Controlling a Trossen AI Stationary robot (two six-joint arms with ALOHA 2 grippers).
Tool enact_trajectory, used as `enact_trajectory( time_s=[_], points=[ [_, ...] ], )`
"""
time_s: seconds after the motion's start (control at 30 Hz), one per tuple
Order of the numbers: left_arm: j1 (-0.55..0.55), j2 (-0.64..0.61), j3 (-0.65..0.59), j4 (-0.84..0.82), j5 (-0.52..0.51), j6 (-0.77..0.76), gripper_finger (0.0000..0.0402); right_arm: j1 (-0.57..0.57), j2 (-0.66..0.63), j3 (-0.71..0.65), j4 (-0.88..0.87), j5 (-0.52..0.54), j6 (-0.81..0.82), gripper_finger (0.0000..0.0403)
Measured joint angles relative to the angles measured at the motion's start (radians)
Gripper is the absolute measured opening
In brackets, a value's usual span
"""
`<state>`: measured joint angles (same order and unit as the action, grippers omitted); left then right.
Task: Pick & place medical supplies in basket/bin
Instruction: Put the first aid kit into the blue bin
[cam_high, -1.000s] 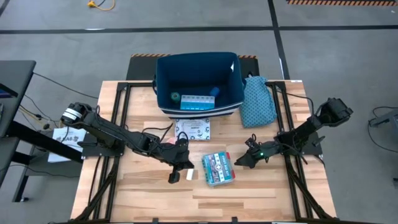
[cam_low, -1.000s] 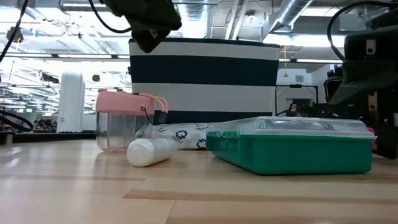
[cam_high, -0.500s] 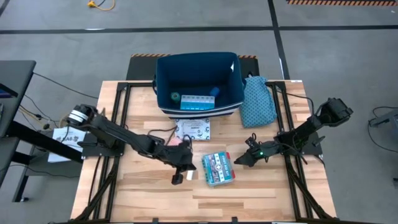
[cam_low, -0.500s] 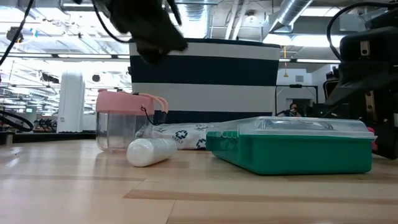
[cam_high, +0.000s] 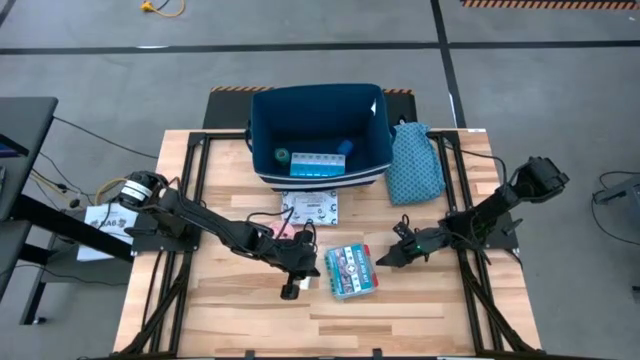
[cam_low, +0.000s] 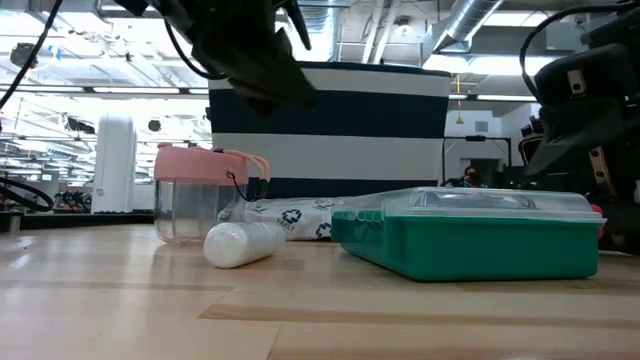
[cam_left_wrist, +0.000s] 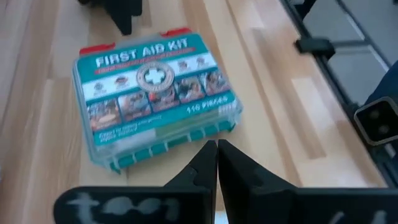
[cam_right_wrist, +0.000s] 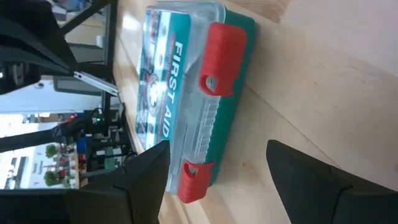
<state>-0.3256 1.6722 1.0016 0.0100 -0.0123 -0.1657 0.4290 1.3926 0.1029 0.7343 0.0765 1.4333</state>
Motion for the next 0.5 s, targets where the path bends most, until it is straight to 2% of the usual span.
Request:
enact_trajectory(
  time_s=[0.17,0.5],
  points=[
    [0.0,0.02,-0.001,-0.038,0.014,0.053,0.0,0.0,0.001,0.038,-0.08,-0.003,-0.001,0.026],
    [0.0,0.099,0.019,-0.049,0.027,0.121,0.0,0.0,0.001,0.044,-0.097,-0.016,0.01,0.026]
  ],
)
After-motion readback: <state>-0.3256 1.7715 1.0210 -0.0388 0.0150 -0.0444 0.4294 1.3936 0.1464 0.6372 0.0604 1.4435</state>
